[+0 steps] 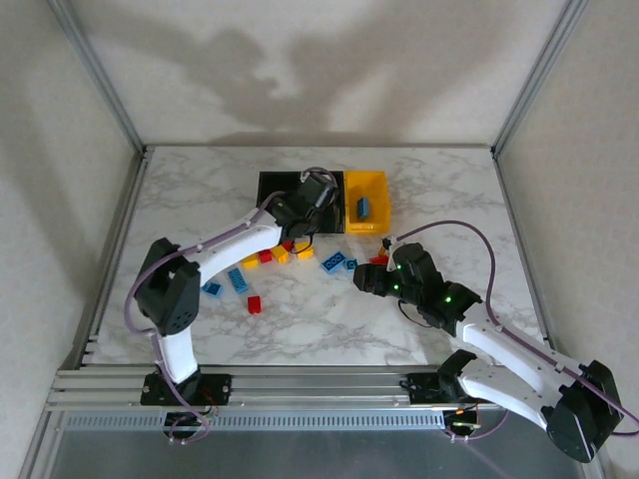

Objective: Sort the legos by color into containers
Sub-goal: Place the lego in the container.

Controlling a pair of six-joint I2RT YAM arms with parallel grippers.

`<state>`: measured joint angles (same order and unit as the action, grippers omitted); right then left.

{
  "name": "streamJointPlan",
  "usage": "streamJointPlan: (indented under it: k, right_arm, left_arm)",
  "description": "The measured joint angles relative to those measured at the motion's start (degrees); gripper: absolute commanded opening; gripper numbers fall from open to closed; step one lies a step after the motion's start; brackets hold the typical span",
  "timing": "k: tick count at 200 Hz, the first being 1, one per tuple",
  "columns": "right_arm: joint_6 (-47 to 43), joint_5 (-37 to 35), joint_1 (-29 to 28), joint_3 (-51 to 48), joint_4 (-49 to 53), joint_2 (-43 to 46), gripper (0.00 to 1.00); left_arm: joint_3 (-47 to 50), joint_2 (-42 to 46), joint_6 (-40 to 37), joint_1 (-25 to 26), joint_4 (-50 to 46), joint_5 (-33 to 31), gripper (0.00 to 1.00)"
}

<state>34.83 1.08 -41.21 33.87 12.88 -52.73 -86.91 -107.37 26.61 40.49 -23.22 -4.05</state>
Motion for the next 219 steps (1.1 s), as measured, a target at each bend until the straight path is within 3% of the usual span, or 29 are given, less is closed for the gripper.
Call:
streamJointPlan:
  k: [50, 167, 219]
  right_arm:
    - [0.6, 0.0, 0.0, 0.0, 0.3, 0.9, 0.58]
    - [0.8, -1.4, 0.0, 0.0, 1.1, 1.6, 0.58]
    - [0.9, -1.6, 0.0, -0.4, 1.5, 2.9, 0.58]
  left_arm:
    - [-10.1, -10.9, 0.8, -2.6, -2.6, -0.7, 0.27]
    - [-24.4, -23.1, 1.7, -5.4, -7.9, -3.0, 0.29]
    - [-28.8, -27.0, 1.9, -5.5, -10.2, -3.3, 0.43]
